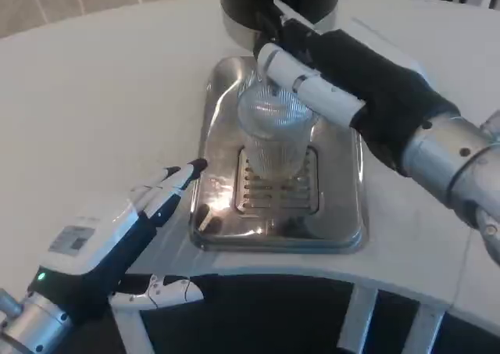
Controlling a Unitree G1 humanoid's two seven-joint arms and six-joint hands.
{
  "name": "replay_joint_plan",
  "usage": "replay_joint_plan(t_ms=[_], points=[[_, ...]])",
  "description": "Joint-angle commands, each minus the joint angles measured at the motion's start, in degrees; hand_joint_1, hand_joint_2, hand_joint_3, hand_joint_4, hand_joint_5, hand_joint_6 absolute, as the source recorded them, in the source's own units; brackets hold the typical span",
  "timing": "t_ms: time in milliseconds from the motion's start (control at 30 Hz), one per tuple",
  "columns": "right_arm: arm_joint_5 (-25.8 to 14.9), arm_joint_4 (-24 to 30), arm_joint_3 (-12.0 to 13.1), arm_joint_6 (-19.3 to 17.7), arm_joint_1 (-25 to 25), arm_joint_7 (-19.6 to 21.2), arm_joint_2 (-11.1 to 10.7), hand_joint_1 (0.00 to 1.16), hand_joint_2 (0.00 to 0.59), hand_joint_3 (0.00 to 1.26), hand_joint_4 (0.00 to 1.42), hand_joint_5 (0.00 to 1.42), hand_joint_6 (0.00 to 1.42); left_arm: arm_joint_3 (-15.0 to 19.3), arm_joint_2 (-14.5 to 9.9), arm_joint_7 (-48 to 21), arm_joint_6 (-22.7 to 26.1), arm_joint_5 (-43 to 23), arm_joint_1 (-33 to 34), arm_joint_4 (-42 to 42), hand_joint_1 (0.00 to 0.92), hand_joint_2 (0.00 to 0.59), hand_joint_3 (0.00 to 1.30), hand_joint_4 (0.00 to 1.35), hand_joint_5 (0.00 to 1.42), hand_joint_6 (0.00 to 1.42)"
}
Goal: Grasp the cup under the faucet to collect the drink, then remove the cup.
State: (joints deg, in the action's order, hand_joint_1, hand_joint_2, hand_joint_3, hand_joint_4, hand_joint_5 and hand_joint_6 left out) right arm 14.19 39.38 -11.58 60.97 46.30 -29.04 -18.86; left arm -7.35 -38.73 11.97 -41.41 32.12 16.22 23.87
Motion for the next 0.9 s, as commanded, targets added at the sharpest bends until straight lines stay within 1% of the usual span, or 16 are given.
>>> replay_joint_plan(t_ms=[33,100,167,233,300,400,500,700,833,900], points=[[-1.7,-1.9,-5.3,-2.6,1.3,-1.2,-2.1,0.09,0.568,0.00,0.00,0.00,0.00,0.4,-0.5,-0.7,0.6,0.5,-0.7,0.2,0.086,0.084,0.03,0.00,0.03,0.18],[-1.1,-2.4,-7.4,-3.7,1.9,-1.2,-3.1,0.08,0.567,0.00,0.00,0.00,0.00,0.4,-0.6,-0.7,0.7,0.5,-0.6,0.4,0.082,0.084,0.03,0.00,0.03,0.18],[-0.6,-2.9,-9.1,-4.7,2.4,-1.2,-3.9,0.06,0.553,0.00,0.00,0.00,0.00,0.4,-0.7,-0.7,0.8,0.6,-0.6,0.5,0.078,0.083,0.03,0.00,0.03,0.18],[0.3,-3.3,-11.0,-5.7,3.1,-1.2,-4.8,0.03,0.563,0.00,0.00,0.00,0.00,0.3,-0.7,-0.8,0.9,0.6,-0.4,0.8,0.076,0.083,0.03,0.00,0.03,0.18],[1.4,-4.0,-12.9,-6.9,3.7,-1.5,-5.2,0.03,0.562,0.00,0.00,0.00,0.00,0.3,-0.7,-0.9,0.9,0.6,-0.3,1.2,0.074,0.083,0.03,0.00,0.03,0.18],[2.9,-5.0,-15.0,-8.5,4.2,-1.6,-5.6,0.02,0.561,0.00,0.00,0.00,0.00,0.2,-0.8,-1.0,0.9,0.7,0.1,1.8,0.072,0.083,0.03,0.00,0.03,0.18],[4.4,-5.5,-16.2,-9.8,4.4,-1.9,-5.6,0.00,0.549,0.00,0.00,0.00,0.00,0.2,-0.8,-1.0,0.8,0.6,0.5,2.6,0.070,0.083,0.03,0.00,0.03,0.18],[7.2,-6.3,-18.2,-11.8,4.6,-2.3,-5.4,0.00,0.556,0.00,0.00,0.00,0.00,0.1,-0.8,-0.9,0.6,0.5,1.4,4.0,0.069,0.082,0.03,0.00,0.03,0.18],[9.8,-5.5,-19.5,-13.3,4.2,-2.8,-6.5,0.00,0.560,0.00,0.00,0.00,0.00,0.3,-0.4,-0.7,1.1,0.2,1.5,4.4,0.064,0.070,0.02,0.00,0.03,0.18],[10.6,-5.1,-19.6,-13.9,3.9,-3.2,-6.8,0.00,0.561,0.00,0.00,0.00,0.00,0.6,0.1,-0.6,1.6,-0.2,1.5,4.4,0.059,0.064,0.00,0.00,0.04,0.18]])
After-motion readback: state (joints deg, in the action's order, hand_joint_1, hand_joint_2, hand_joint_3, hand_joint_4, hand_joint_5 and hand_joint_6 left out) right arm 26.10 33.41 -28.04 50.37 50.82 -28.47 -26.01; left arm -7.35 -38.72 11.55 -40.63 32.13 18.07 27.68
